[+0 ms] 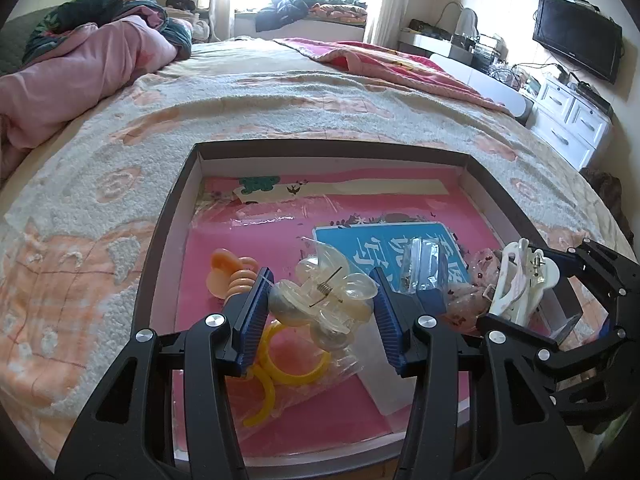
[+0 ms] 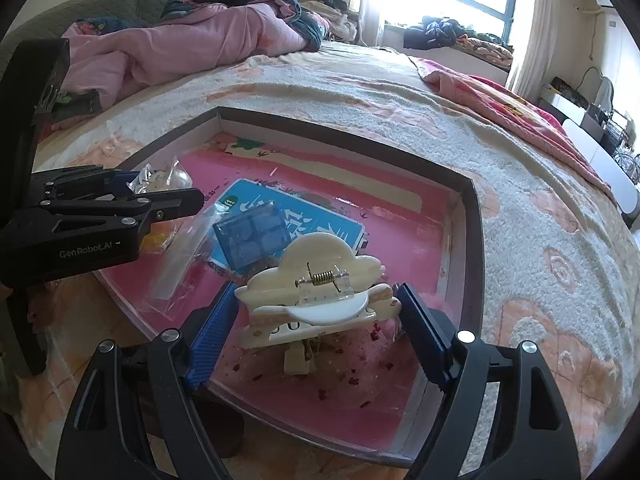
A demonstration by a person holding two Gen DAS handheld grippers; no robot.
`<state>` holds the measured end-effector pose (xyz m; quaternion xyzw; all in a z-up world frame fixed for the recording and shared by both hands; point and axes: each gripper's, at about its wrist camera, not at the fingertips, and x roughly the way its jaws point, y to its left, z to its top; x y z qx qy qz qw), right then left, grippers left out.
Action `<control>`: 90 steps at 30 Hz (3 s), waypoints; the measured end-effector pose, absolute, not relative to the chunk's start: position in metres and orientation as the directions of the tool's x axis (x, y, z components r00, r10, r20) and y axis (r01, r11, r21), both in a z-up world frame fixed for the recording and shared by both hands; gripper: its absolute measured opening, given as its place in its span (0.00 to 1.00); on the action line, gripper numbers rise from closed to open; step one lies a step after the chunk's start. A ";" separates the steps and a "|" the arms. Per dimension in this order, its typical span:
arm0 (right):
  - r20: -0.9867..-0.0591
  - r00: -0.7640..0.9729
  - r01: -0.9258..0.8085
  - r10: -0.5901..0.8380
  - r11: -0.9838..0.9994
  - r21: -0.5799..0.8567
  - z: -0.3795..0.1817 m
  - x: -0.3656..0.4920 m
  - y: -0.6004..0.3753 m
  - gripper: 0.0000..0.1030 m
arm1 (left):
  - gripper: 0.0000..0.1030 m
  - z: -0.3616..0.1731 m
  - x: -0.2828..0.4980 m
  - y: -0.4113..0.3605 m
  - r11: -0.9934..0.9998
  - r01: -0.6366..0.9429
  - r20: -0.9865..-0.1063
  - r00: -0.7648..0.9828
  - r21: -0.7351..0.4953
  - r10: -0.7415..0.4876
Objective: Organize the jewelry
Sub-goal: 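Drop the claw clip into the tray with the right tool while the left releases the clear clip, then withdraw both open tools from the tray toward the white card and brown clip, then grasp the white earring card with the right tool while the left grasps the brown hair clip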
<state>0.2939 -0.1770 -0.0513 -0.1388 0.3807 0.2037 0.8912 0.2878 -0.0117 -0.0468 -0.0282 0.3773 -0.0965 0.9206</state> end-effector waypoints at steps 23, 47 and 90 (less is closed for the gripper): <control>-0.658 0.713 -0.346 0.242 0.938 -0.030 -0.021 0.257 -0.220 0.91 | 0.64 -0.034 0.273 -0.006 0.979 0.129 -0.673 0.712 -0.157 -0.202; -0.554 0.790 -0.319 0.262 0.948 -0.005 0.013 0.184 -0.251 0.92 | 0.89 0.015 0.200 -0.003 0.972 0.175 -0.545 0.806 -0.154 -0.232; -0.762 0.603 -0.379 0.235 0.925 -0.014 -0.066 0.182 -0.252 0.39 | 0.39 -0.070 0.198 -0.081 0.889 0.452 -0.732 0.579 -0.078 -0.359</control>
